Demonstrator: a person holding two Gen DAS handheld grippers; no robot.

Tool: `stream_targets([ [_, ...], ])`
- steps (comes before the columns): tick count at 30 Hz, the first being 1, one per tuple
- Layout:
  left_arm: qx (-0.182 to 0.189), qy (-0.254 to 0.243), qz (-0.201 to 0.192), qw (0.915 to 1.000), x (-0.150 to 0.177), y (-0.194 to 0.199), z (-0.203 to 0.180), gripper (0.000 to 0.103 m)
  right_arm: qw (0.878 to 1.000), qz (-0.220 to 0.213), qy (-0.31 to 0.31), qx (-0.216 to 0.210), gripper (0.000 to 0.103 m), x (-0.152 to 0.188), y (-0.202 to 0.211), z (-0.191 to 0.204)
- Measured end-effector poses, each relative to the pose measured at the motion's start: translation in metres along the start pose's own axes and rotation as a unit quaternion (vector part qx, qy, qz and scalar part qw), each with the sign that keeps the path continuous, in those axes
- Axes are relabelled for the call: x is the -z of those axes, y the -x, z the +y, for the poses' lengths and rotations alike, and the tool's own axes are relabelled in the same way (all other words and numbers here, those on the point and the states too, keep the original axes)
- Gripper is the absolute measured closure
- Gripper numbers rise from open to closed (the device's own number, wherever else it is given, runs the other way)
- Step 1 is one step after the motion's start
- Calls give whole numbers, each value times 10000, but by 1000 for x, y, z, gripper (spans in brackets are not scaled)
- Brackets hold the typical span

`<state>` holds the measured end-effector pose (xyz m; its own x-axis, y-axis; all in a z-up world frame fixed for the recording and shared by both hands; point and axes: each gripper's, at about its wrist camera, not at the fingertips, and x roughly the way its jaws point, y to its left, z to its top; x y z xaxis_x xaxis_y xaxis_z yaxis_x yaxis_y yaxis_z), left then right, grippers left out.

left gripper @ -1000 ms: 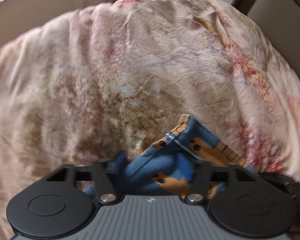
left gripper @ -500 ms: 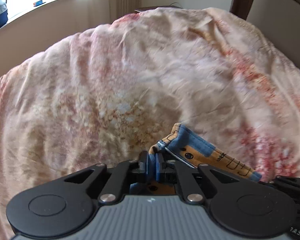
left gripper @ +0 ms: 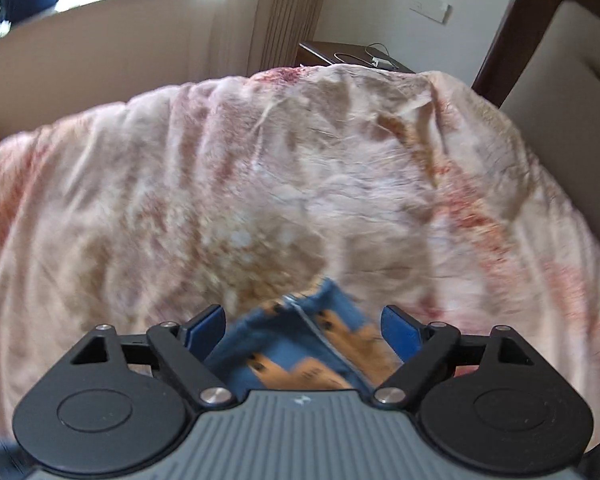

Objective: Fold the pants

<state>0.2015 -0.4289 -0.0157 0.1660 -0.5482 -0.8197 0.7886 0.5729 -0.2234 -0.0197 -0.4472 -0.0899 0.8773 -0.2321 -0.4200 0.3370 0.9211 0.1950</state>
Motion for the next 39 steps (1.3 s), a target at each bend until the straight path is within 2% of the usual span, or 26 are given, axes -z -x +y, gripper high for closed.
stream_targets([
  [4, 322, 392, 220, 9985, 6, 3, -2, 14, 9959, -21, 901, 108, 85, 0, 0, 24],
  [7, 138, 330, 470, 9983, 10, -6, -7, 20, 9872, -64, 1582, 174, 87, 3, 1, 39],
  [11, -3, 314, 617, 9976, 13, -12, -9, 22, 9732, -83, 2291, 201, 88, 9, 3, 58],
  [13, -120, 333, 703, 9969, 13, -14, -9, 31, 9668, -74, 2547, 178, 88, 11, 5, 66],
  [15, -249, 226, 792, 9963, 15, -13, -8, 62, 9616, -72, 2739, 128, 88, 12, 6, 74],
  [16, -333, 212, 823, 9958, 16, -12, -6, 69, 9598, -64, 2805, 96, 88, 13, 7, 77],
  [17, -398, 252, 814, 9956, 18, -10, -3, 83, 9586, -61, 2847, 61, 88, 14, 9, 81],
  [18, -373, 320, 785, 9957, 20, -7, 1, 89, 9570, -57, 2900, 31, 88, 14, 10, 83],
  [23, -65, 753, 543, 9957, 31, 8, 22, 92, 9500, -132, 3119, 66, 88, 14, 13, 94],
  [26, 202, 1066, 436, 9931, 31, 19, 32, 93, 9468, -158, 3209, 181, 72, 14, 14, 98],
  [29, 403, 1219, 280, 9913, 30, 32, 38, 93, 9445, -193, 3272, 244, 69, 10, 15, 102],
  [32, 575, 1351, 167, 9890, 30, 46, 43, 93, 9454, -337, 3237, 195, 62, 1, 19, 110],
  [39, 695, 1784, -94, 9814, 44, 82, 68, 93, 9379, -442, 3438, 152, 61, -8, 21, 142],
])
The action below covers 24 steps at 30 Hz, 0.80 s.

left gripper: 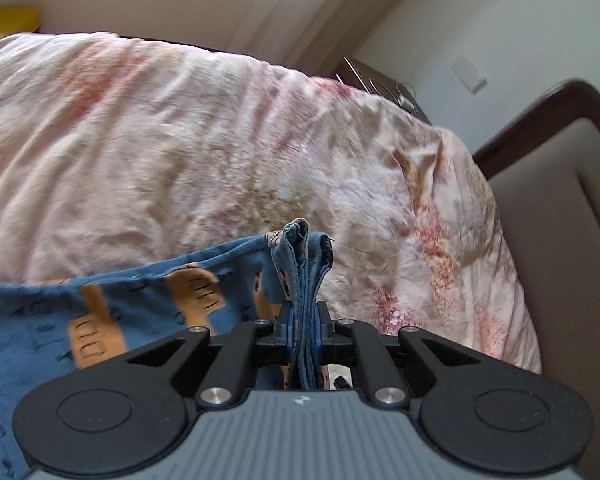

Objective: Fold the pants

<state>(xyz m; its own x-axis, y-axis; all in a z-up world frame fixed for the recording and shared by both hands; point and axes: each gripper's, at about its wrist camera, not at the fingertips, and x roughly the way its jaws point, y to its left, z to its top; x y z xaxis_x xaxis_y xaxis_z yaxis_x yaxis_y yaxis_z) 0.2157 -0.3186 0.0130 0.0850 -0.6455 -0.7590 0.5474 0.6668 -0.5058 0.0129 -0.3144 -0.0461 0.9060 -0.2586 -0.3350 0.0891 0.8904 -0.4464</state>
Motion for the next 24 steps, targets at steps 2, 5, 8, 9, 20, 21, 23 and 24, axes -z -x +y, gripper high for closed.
stream_targets([
  [2, 37, 176, -83, 9998, 3, 12, 12, 93, 9999, 4, 130, -30, 61, -3, 0, 9],
  [5, 69, 433, -171, 9989, 10, 28, 31, 93, 9994, 5, 339, -53, 67, -7, -1, 24],
  [8, 95, 644, -299, 9974, 23, 45, 53, 93, 9983, -107, 564, -60, 89, -11, 4, 38],
  [9, 104, 693, -337, 9970, 28, 50, 60, 93, 9982, -145, 574, -114, 90, -14, 6, 41],
  [20, -294, 1054, -632, 9920, 92, 44, 139, 93, 9856, 215, 1024, -1332, 90, -7, -1, 93],
  [21, -256, 1128, -631, 9913, 96, 41, 147, 93, 9843, 279, 1002, -1425, 90, -4, -3, 96],
  [23, -207, 1224, -640, 9902, 102, 35, 158, 93, 9826, 404, 941, -1553, 90, 3, -12, 103],
  [24, -185, 1238, -660, 9899, 103, 34, 160, 93, 9823, 433, 886, -1592, 90, 5, -15, 104],
])
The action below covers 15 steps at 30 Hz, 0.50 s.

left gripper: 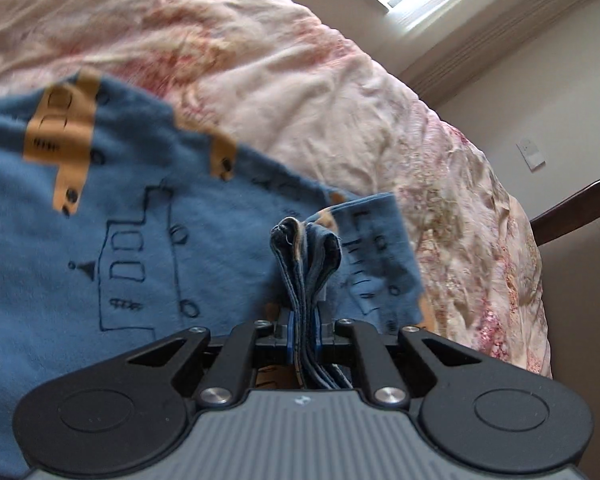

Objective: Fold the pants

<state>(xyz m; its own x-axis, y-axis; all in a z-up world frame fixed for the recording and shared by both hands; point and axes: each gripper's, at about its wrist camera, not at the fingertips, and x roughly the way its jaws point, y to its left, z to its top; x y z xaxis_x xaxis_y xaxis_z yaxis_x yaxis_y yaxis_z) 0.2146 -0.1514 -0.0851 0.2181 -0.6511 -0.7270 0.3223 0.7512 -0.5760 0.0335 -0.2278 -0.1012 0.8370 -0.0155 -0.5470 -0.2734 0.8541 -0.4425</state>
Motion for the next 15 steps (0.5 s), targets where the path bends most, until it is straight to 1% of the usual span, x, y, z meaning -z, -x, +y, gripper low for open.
stream_targets([
  [4, 25, -107, -63, 9999, 3, -1, 2, 93, 9998, -16, -202, -60, 90, 2, -2, -4],
  [10, -103, -368, -121, 9992, 5, 1, -6, 93, 9996, -66, -281, -45, 90, 4, -2, -2],
  [15, -156, -467, -122, 9987, 3, 2, -11, 93, 9995, -82, -310, -14, 90, 5, -3, -3],
])
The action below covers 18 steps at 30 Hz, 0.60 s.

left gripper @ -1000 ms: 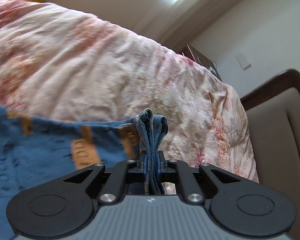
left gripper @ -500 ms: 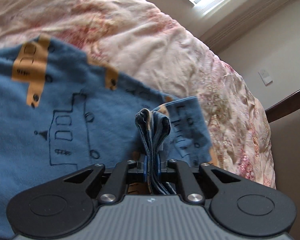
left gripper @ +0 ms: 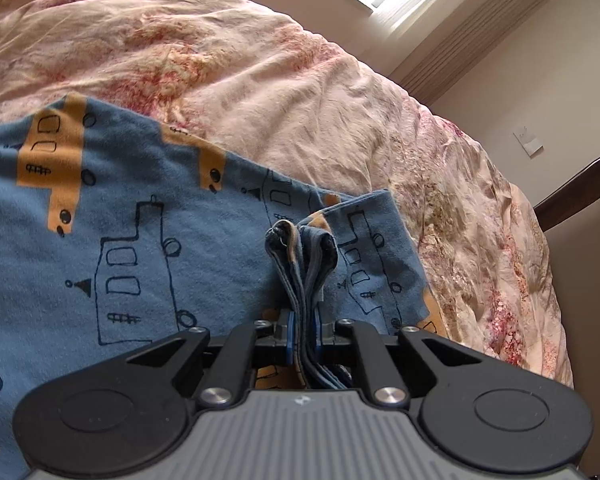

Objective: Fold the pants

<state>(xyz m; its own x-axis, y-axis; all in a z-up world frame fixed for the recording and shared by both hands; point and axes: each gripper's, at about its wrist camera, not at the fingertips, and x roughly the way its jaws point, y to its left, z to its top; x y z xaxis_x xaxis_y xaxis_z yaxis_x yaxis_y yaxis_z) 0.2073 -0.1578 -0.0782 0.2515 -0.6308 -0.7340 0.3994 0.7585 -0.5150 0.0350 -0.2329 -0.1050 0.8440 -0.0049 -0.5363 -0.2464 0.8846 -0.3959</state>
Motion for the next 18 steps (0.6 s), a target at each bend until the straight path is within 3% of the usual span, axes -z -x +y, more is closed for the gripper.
stream_targets([
  [11, 124, -33, 61, 9999, -6, 6, 2, 93, 10000, 10, -4, 82, 90, -8, 4, 3],
  [18, 157, -196, 16, 9997, -20, 33, 13, 93, 9998, -155, 3, 103, 91, -36, 12, 9],
])
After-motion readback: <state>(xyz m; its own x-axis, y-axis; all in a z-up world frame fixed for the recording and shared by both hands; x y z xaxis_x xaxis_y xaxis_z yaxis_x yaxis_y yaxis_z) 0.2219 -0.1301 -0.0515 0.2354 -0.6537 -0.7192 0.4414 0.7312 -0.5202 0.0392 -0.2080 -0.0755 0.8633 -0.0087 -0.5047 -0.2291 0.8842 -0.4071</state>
